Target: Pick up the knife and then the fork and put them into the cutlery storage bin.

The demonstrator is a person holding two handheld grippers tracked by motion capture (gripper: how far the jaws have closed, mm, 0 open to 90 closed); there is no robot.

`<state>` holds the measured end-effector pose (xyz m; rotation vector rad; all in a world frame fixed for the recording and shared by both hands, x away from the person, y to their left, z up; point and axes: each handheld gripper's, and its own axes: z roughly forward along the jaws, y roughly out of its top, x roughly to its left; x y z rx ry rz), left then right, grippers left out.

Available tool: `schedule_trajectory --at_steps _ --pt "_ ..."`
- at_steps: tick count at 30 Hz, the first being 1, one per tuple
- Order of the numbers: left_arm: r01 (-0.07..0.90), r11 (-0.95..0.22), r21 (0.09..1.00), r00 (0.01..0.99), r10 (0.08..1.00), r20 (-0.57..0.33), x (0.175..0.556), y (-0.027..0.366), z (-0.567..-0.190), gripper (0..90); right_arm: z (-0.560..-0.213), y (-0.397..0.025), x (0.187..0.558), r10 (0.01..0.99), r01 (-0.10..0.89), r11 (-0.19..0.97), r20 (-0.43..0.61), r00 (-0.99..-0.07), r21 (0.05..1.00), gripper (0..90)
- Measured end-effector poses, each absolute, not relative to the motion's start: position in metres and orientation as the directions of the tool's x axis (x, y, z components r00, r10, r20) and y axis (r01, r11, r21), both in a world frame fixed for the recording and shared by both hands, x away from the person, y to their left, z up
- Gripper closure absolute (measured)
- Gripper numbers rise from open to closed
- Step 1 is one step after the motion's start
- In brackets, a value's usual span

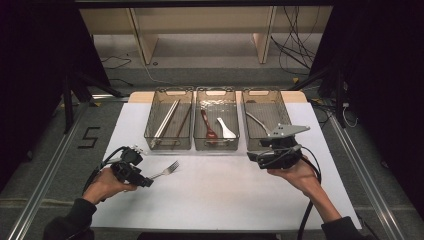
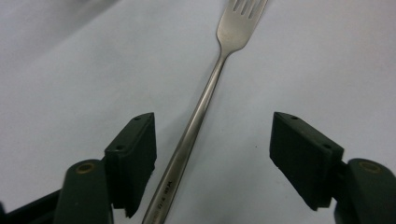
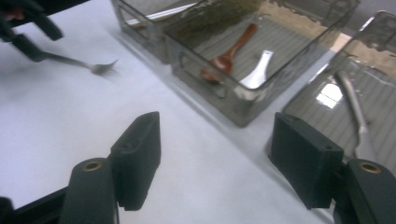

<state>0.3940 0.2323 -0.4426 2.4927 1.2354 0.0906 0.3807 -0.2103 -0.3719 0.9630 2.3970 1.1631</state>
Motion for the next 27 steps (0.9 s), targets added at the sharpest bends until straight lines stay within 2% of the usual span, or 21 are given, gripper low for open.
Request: schedule_trajectory --at_steps 11,27 --pt "0.762 -0.59 0.267 0.626 0.777 -0.067 0.404 0.229 -0.449 43.6 -0.382 -0.21 0.346 0.66 0.425 0.436 0.039 -0.75 0.793 32.1" --pt "0.74 -0.637 0.216 0.662 0.746 -0.068 0.409 0.227 -0.458 62.0 -0.397 -0.213 0.332 0.651 0.45 0.457 0.056 -0.757 0.767 32.4"
